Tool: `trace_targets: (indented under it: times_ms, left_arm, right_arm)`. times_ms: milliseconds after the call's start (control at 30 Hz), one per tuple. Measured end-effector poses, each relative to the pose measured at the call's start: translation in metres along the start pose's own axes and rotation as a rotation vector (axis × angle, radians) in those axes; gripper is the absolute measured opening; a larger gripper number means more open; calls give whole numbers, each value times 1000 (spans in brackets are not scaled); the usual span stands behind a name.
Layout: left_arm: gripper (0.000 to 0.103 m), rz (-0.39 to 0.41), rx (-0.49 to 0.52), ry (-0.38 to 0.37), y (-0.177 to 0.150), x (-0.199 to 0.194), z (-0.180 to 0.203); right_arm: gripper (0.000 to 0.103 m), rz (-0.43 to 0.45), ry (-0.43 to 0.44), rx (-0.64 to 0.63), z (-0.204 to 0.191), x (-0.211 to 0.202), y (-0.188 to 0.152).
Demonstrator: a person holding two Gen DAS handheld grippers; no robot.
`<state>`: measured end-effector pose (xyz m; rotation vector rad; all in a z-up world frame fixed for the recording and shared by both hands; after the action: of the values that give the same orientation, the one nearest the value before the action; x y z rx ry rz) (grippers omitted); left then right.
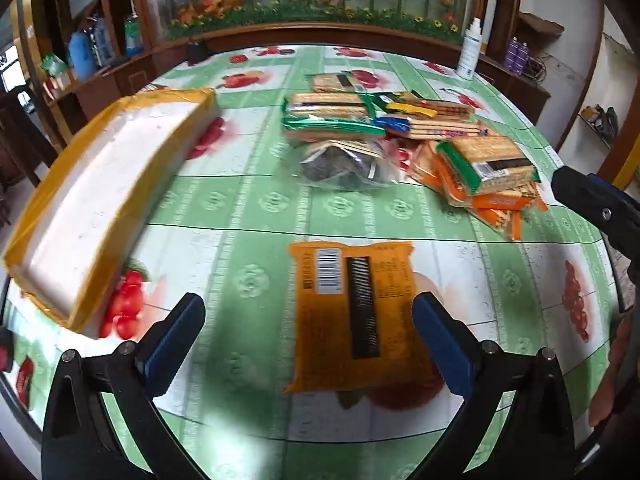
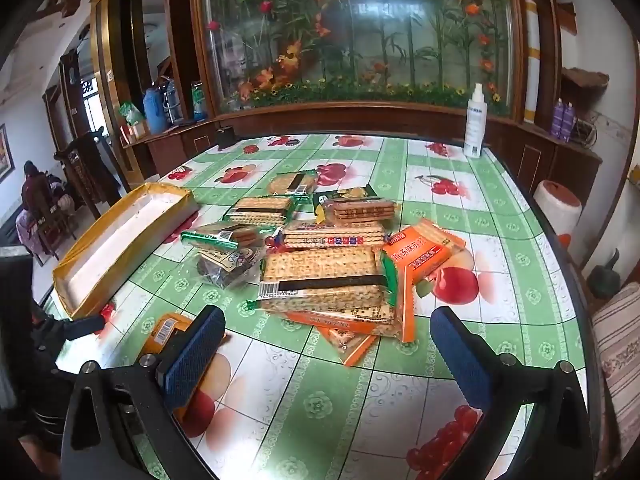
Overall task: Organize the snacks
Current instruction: 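Grasp the orange snack bag with the left tool while the right tool grasps the black-banded cracker pack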
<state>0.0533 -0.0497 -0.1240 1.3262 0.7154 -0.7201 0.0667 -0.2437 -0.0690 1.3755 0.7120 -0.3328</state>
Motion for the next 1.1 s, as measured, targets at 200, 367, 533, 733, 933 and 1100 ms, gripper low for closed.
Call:
trace_targets:
  times_ms: [200,367,533,733,933,1100]
  left_arm:
    - [103,-15,33,11,0,6,13]
    - [103,-32,30,26,3,13,13]
    - [103,-49,14,11,6,17,11]
    - [103,-63,10,0,7,22,10]
    - [103,-97,-11,-19,8,30,8]
    - [103,-105,11,2,7,35,13]
  right_arm:
    - [103,1,12,12,7,9,4]
    - [103,-32,30,-6,3,21,9]
    - [103,-53,41,-39,-4,46,21]
    - [103,-126,23,-107,-15,71,25]
    - [103,-172,-4,-128,-15,84,23]
    - [103,-169,-6,-125,-8,87,25]
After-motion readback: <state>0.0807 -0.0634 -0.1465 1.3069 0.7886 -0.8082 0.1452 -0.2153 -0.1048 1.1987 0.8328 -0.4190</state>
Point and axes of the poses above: each gripper's, at about its wrist camera, not at the fingertips, and x roughly the way its jaws point, z to its right, y to its top, the point moved 3 cm from there along x, roughly the way its jaws point, and after that the axes turned 9 degrees about -x, right-handed, at the moved point
